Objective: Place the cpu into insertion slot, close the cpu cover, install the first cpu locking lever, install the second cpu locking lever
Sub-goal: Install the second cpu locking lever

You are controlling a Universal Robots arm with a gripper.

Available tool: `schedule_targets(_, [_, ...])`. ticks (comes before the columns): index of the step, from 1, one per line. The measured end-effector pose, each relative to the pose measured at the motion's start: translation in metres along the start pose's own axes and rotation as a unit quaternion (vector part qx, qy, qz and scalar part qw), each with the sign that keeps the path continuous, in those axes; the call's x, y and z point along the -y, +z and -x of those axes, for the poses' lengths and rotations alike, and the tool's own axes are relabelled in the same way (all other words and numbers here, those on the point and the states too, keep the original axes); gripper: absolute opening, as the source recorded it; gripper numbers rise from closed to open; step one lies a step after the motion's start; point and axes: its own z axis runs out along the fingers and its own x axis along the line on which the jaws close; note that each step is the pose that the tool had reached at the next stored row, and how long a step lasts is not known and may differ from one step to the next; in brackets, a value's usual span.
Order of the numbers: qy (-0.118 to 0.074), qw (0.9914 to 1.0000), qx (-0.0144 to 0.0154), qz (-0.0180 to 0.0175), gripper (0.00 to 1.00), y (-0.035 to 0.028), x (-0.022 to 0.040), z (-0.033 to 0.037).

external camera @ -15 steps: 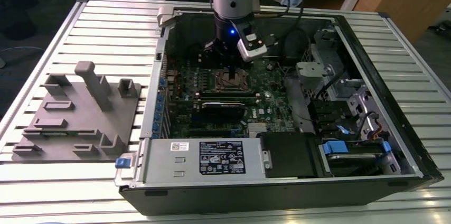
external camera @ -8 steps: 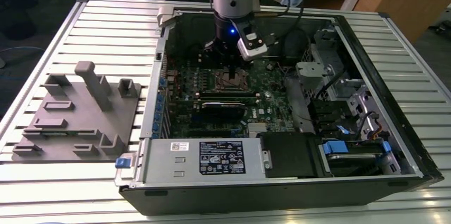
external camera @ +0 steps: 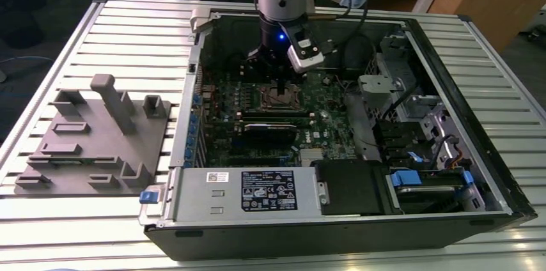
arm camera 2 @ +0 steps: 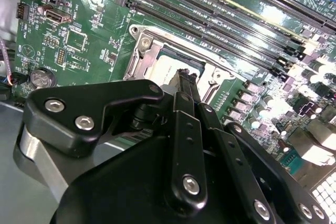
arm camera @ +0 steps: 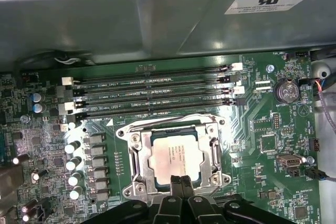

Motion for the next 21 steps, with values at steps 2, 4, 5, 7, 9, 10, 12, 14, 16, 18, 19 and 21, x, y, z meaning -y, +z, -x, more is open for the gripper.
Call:
schedule_targets(2, [0.000,1.00000,-0.0001,-0.0002,0.11,-0.0010,0.0001,0.0000])
schedule_targets(4, [0.000,1.00000,-0.0001,-0.0001,0.11,-0.0023,0.0001,0.0002])
schedule_targets(5, [0.000,1.00000,-0.0001,-0.0001,0.11,-0.0030,0.0001,0.0002])
schedule_targets(7, [0.000,1.00000,0.0000,-0.0001,0.11,-0.0042,0.0002,0.0004])
schedule_targets(9, [0.000,1.00000,0.0000,0.0000,0.11,-0.0045,0.0001,0.0004])
schedule_targets(10, [0.000,1.00000,0.0000,0.0000,0.11,-0.0045,0.0001,0.0004])
schedule_targets(12, [0.000,1.00000,0.0000,-0.0001,0.11,-0.0047,0.0002,0.0004])
schedule_targets(14, [0.000,1.00000,0.0000,-0.0001,0.11,-0.0047,0.0002,0.0004])
schedule_targets(16, [0.000,1.00000,-0.0001,-0.0001,0.11,-0.0049,0.0002,0.0004])
schedule_targets(18, [0.000,1.00000,0.0000,-0.0001,0.11,-0.0049,0.0002,0.0004])
schedule_targets(19, [0.000,1.00000,0.0000,-0.0001,0.11,-0.0050,0.0002,0.0004])
schedule_targets(21, [0.000,1.00000,0.0000,-0.0001,0.11,-0.0050,0.0002,0.0004])
